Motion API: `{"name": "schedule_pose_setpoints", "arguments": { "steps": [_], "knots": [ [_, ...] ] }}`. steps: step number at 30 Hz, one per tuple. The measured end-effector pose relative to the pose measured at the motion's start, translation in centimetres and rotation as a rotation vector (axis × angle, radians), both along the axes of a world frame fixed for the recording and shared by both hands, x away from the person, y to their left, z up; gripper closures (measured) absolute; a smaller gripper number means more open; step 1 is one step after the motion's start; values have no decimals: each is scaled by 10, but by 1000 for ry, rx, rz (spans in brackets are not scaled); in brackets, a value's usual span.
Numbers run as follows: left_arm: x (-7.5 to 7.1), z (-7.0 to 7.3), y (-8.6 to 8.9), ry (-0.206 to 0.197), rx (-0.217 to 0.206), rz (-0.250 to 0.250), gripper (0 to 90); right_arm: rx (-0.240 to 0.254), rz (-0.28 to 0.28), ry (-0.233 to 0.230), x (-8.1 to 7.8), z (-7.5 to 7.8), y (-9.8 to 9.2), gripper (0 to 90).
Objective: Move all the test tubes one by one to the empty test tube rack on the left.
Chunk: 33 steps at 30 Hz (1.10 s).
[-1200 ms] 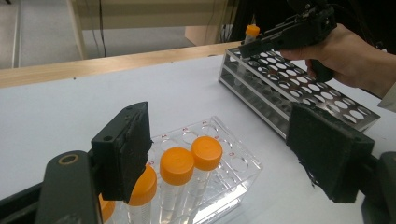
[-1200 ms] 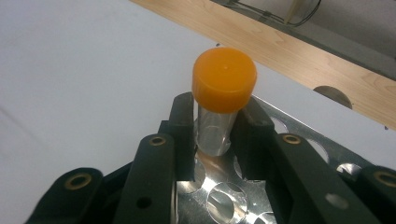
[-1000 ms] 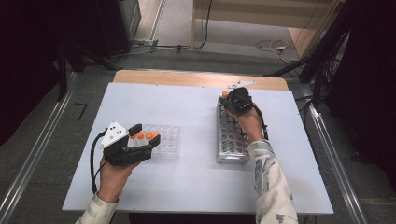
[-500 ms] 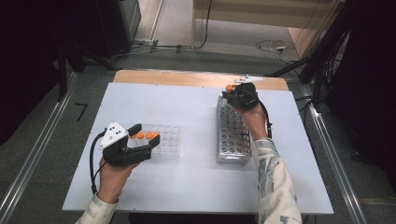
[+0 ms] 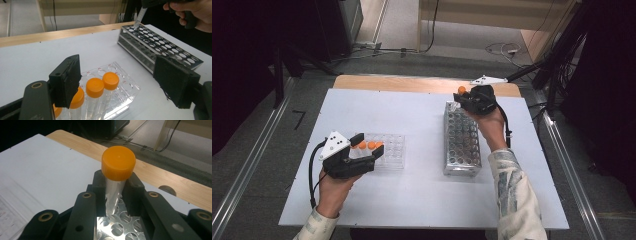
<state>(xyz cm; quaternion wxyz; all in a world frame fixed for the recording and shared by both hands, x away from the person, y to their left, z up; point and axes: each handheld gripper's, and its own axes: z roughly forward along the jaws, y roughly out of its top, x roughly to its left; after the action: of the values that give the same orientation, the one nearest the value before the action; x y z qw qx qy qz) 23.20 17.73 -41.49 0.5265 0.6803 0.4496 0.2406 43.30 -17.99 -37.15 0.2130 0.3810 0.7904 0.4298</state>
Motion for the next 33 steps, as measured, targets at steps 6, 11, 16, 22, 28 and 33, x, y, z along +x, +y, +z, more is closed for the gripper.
{"name": "schedule_pose_setpoints", "arguments": {
  "steps": [6,11,16,22,28,33],
  "knots": [
    [0,0,-1,2,4,-3,223,-10,59,-16,-16,7,5,715],
    [-1,-1,-2,2,4,-4,224,-31,105,-14,-29,8,13,715],
    [-1,-1,-4,6,7,-14,226,-38,156,-4,-42,2,19,715],
    [-2,0,-7,5,15,-13,236,-79,201,9,-58,-5,29,715],
    [-2,-1,-8,6,23,-19,228,-68,235,10,-71,-9,34,715],
    [-3,-1,-10,5,16,-26,226,-67,267,12,-85,-12,40,715]
  ]
}}
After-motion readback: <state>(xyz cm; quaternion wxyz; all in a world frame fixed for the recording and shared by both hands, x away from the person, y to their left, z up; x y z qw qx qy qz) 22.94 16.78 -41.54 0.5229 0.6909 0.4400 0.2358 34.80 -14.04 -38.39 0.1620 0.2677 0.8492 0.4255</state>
